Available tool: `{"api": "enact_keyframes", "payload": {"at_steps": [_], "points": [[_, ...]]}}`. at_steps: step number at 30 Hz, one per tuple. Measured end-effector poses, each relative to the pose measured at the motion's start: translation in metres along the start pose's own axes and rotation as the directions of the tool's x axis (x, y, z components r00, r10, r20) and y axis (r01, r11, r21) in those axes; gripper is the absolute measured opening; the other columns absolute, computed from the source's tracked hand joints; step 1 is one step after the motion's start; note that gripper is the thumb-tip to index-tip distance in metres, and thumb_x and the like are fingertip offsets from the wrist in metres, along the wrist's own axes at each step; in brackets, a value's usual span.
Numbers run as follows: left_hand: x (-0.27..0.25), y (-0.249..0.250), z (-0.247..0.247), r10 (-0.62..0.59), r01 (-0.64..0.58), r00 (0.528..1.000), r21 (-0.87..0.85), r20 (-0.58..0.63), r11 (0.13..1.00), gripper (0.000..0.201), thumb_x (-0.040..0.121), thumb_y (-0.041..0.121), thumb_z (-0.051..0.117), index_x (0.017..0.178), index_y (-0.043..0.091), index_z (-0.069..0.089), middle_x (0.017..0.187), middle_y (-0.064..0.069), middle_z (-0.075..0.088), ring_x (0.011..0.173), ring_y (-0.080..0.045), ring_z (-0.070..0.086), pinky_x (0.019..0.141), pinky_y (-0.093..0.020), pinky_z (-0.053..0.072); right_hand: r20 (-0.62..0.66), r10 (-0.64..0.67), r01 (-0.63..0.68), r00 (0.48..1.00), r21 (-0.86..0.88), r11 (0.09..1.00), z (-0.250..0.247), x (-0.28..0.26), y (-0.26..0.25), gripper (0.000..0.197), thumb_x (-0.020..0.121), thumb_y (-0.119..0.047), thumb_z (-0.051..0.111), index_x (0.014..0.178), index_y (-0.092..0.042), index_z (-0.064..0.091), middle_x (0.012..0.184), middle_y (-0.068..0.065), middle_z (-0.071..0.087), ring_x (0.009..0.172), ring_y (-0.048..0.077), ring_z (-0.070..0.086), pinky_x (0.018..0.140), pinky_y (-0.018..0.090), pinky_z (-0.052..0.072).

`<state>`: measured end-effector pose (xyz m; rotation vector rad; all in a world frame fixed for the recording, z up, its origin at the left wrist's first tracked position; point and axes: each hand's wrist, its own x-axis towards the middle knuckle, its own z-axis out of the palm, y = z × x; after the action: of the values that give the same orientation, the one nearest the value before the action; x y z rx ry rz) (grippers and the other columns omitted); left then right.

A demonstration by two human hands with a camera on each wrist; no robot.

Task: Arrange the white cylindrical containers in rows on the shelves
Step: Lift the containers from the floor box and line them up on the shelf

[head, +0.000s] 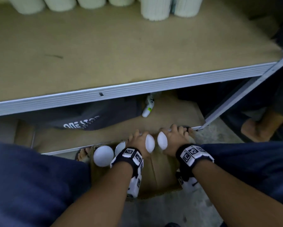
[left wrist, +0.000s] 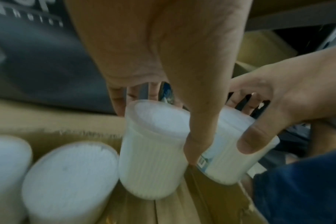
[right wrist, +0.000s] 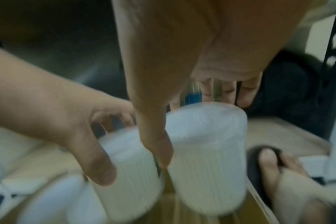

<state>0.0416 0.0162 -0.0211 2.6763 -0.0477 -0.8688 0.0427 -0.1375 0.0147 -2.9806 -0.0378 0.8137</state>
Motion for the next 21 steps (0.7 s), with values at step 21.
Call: {"api": "enact_keyframes", "payload": {"at_steps": [21], "points": [[-0.182, 0.026, -0.179, 0.225, -0.233, 0.916, 0.014, -0.332, 0.972, 0.089, 0.059, 0.043, 0.079, 0.136, 0.035, 0.035, 0.123, -0.001, 0.037, 0.119, -0.026, 0.036, 0.097, -0.04, 0.043, -0.219, -0.251, 0.281, 0.943, 0.117, 0.953, -0.188, -0.15, -0.022, 0.086, 0.06, -0.043, 0.077, 0.136, -0.038, 0.037, 0.127, 0.001, 0.038, 0.121, 0.03, 0.031, 0.098, 0.044, 0.042]]}}
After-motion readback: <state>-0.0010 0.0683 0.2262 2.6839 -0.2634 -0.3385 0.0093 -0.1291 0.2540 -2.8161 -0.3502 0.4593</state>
